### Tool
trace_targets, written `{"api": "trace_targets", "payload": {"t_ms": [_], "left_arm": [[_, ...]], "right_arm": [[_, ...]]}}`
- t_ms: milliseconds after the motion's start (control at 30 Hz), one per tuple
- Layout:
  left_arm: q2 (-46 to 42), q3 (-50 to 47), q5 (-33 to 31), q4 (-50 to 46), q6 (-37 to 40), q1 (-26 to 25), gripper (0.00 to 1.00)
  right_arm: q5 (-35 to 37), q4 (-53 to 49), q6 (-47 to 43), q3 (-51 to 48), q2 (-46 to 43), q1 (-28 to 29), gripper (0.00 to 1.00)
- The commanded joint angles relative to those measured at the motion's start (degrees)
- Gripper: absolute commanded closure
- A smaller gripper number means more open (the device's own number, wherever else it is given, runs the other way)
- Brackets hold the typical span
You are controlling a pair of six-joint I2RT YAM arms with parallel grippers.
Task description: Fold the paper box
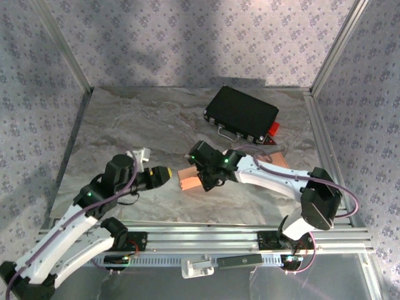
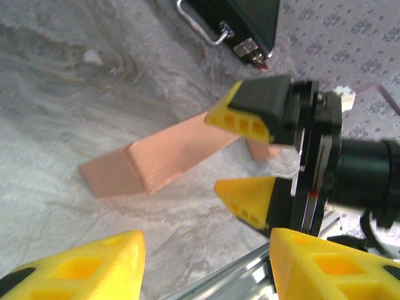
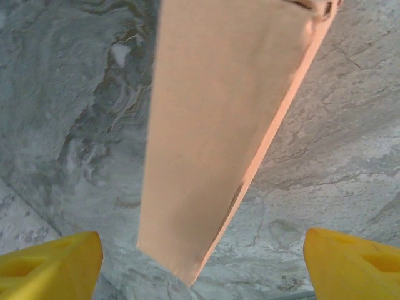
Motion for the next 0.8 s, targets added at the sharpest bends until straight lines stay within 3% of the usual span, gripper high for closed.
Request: {"api": "trace_targets", "payload": {"t_ms": [0, 133, 333, 533, 767], "left_arm": [[-6.9, -3.1, -1.1, -5.5, -0.5, 0.1, 0.46], [-13.2, -5.2, -1.3, -5.5, -2.2, 0.0, 0.47], [-12.2, -3.4, -0.3, -5.9, -1.3, 0.1, 0.49], [-12.4, -1.8, -0.3, -6.5, -0.7, 0.1, 0.49], [-12.3, -2.1, 0.0, -6.1, -0.6, 0.0, 0.50]], "right_arm": [[-0.7, 0.8, 5.0, 0.7, 2.1, -1.1, 0.15], [-1.9, 1.7, 5.5, 3.0, 4.6, -2.1, 0.16], [-3.8, 5.0, 5.5, 2.0, 7.6, -3.0, 0.24], [-2.8, 11.3, -0.3, -3.7, 6.2, -4.0, 0.32], [3.2, 27.9, -5.6, -17.4, -1.6, -1.8, 0.44]]}}
